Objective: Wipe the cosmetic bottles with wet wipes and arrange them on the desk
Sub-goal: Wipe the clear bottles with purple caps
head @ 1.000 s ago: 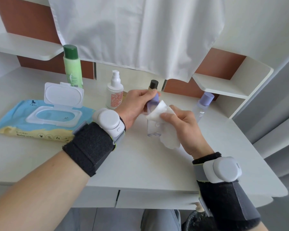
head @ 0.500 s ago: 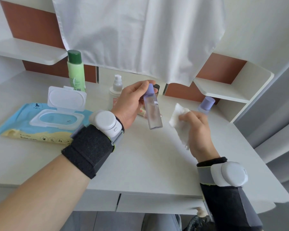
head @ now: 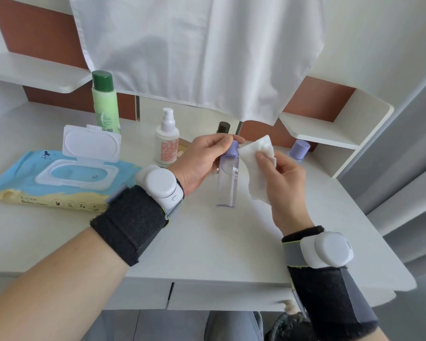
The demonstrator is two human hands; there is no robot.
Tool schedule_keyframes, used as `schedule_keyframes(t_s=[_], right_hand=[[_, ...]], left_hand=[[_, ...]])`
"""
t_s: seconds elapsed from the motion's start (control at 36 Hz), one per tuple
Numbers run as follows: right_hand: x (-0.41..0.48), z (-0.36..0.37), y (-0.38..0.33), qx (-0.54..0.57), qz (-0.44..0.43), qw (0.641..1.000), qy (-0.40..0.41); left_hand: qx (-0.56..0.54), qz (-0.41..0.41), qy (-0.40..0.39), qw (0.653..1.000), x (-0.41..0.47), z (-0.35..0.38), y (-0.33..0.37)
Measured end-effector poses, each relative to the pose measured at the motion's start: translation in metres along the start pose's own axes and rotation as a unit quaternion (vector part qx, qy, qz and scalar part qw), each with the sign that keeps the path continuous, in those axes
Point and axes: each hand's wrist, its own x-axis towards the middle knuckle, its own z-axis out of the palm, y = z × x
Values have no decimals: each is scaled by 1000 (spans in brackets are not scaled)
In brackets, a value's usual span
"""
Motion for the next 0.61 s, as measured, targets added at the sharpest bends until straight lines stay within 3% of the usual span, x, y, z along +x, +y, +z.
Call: schedule_keyframes(t_s=[0.19,0.39,0.47,0.61], right_hand=[[-3,2,1,-35,-16,993,-108],[-7,-2,-2,-93,49,974,-200],[-6,-3,-4,-74,76,981,-164],[-1,-4,-3,9,93,995,-14]], left_hand=[[5,-3,-3,1000,-1,1,0],[4,4,5,1000,2,-6,2],[-4,17,13,1000,2,-7,4],[8,56,37,998,5,-9,4]])
